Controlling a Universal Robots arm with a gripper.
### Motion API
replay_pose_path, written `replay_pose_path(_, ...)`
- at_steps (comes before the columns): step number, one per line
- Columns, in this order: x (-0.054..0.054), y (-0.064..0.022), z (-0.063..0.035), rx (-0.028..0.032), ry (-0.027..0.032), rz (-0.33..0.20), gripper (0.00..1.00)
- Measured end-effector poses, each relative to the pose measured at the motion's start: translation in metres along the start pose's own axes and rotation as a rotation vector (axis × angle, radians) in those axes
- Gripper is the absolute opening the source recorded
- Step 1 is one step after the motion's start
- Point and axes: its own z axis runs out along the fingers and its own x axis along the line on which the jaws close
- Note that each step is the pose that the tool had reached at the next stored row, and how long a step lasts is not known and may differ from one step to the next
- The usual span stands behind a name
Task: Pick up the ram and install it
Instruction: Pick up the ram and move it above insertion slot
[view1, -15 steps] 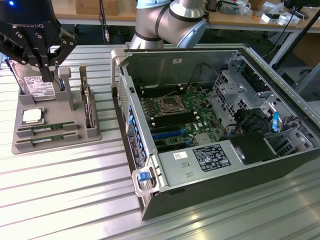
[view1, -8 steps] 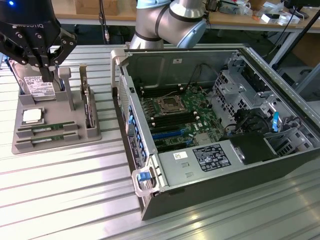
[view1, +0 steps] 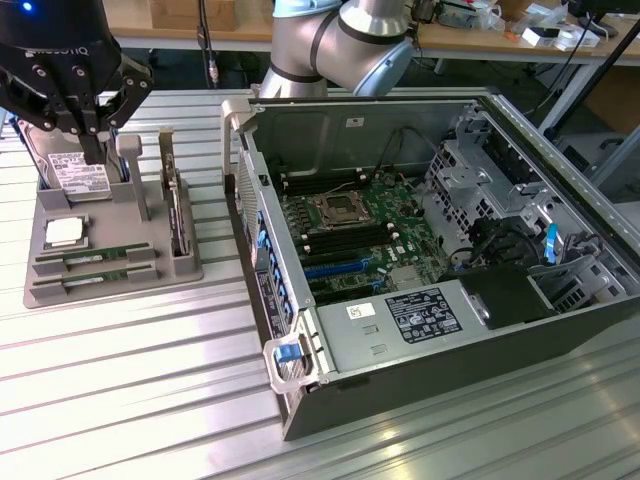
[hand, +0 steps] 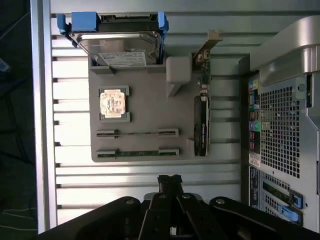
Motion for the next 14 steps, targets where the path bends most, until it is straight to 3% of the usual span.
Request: replay_pose_path(14, 0.0000, 0.0000, 0.0000, -0.0061, 0.0111, -0.249, 0.10)
